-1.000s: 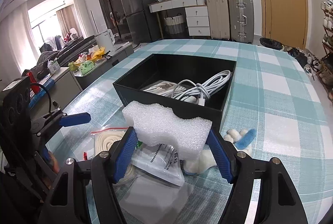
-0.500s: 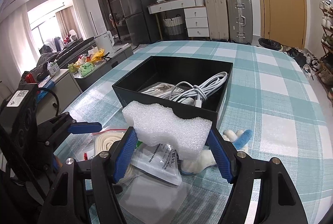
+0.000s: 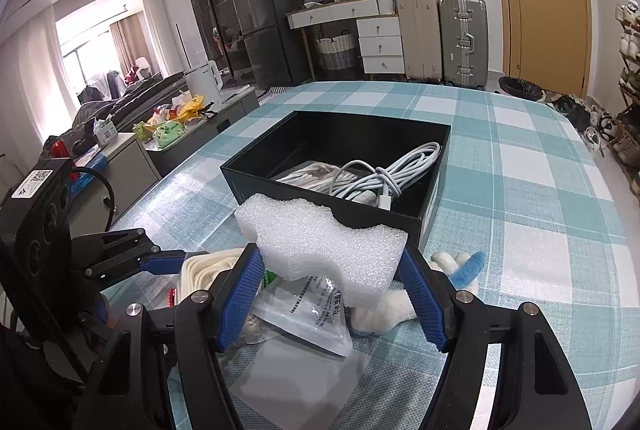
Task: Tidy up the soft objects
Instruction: 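Lift the foam block with the right gripper while the left gripper grasps the white rope bag, then carry the foam block and rope bag over the box with both grippers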
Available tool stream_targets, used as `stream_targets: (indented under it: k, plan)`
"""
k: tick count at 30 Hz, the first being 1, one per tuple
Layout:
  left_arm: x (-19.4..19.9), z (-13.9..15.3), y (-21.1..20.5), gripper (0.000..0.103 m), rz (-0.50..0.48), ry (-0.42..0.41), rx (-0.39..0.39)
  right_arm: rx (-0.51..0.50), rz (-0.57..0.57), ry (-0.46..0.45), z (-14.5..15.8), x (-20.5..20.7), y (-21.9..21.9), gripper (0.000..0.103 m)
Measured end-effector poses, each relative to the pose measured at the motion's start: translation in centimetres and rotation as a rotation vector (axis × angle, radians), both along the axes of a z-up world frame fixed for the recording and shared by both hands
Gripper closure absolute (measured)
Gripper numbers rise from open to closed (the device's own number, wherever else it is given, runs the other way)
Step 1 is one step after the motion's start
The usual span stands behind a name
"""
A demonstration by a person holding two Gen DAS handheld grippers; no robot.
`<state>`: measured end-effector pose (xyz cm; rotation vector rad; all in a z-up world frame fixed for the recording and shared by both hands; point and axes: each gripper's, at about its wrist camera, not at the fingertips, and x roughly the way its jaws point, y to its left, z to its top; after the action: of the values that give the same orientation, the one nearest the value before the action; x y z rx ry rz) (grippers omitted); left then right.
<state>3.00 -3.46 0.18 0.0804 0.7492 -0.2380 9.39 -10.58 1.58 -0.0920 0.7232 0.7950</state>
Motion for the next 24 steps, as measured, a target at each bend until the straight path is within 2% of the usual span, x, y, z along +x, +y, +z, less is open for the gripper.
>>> stream_targets:
  k: [14, 24]
  plan:
    - [-1.3, 3.8, 1.5, 0.045, 0.05, -0.107, -0.075, 0.047, -0.026, -0.057, 2.2, -0.7, -1.1, 0.032]
    - [0.5, 5.5, 2.7, 0.045, 0.111, -0.159, -0.073, 0.049, -0.085, -0.083, 3.2, -0.6, -2.3, 0.032]
